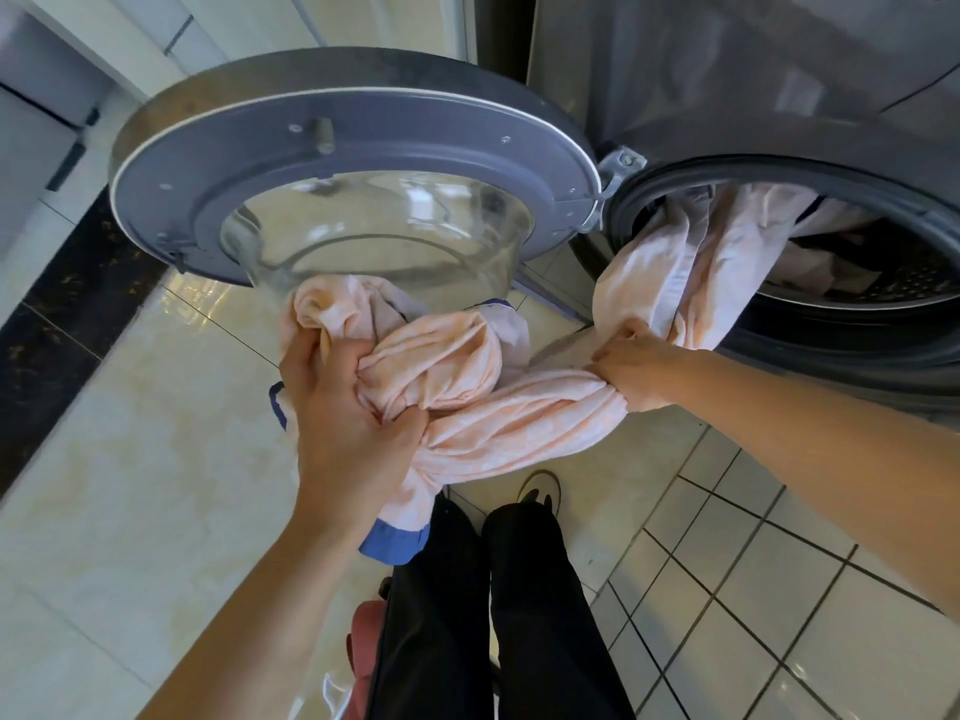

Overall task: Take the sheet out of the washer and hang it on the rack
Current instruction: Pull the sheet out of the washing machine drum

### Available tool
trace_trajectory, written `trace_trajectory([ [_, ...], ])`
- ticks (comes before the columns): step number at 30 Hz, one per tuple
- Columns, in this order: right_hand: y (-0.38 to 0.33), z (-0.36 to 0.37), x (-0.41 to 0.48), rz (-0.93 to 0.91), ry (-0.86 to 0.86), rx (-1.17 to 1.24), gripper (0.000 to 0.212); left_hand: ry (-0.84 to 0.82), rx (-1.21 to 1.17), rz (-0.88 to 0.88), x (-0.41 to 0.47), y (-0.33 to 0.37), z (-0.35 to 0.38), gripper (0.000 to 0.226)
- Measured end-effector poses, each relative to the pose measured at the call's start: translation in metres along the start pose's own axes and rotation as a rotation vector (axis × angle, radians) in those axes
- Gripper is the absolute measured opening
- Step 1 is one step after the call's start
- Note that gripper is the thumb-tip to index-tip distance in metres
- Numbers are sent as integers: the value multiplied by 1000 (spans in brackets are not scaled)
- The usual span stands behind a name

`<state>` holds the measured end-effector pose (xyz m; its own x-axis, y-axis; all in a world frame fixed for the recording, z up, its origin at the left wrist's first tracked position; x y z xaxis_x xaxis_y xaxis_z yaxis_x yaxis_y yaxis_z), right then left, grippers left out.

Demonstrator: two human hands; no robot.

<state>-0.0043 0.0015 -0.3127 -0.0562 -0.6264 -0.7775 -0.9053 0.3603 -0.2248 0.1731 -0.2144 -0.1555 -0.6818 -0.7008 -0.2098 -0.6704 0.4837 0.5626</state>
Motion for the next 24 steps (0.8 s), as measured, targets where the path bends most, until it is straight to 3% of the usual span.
trace_trajectory([
  [1,0,-2,0,2,11,20,28,1,-2,-3,0,-1,0,44],
  [4,0,-2,1,41,25,90,57,3,3,-12,1,-2,2,46],
  [6,1,2,3,87,-8,29,61,5,1,-5,0,-1,4,48],
  [13,-3,18,11,179,-253,-91,33,0,-4,67,-4,6,5,51],
  [18,-4,20,8,150,-285,-81,31,-6,-6,41,-3,1,2,55],
  [21,-4,21,5,125,-291,-94,15,0,-1,38,-4,-2,3,56],
  [24,-1,13,-2,118,-186,-43,13,13,3,16,-3,-6,3,55],
])
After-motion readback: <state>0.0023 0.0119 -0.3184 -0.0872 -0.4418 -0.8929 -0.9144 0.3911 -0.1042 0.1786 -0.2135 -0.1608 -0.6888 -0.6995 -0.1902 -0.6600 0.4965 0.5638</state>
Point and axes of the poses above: each hand's wrist, its own x-axis towards the middle knuckle, its own z-axis out of the palm, y = z × x, the point moved 6 cm from there along x, towards the middle knuckle, and after that the axes turned 11 degrees about x, right-handed, at the moved point
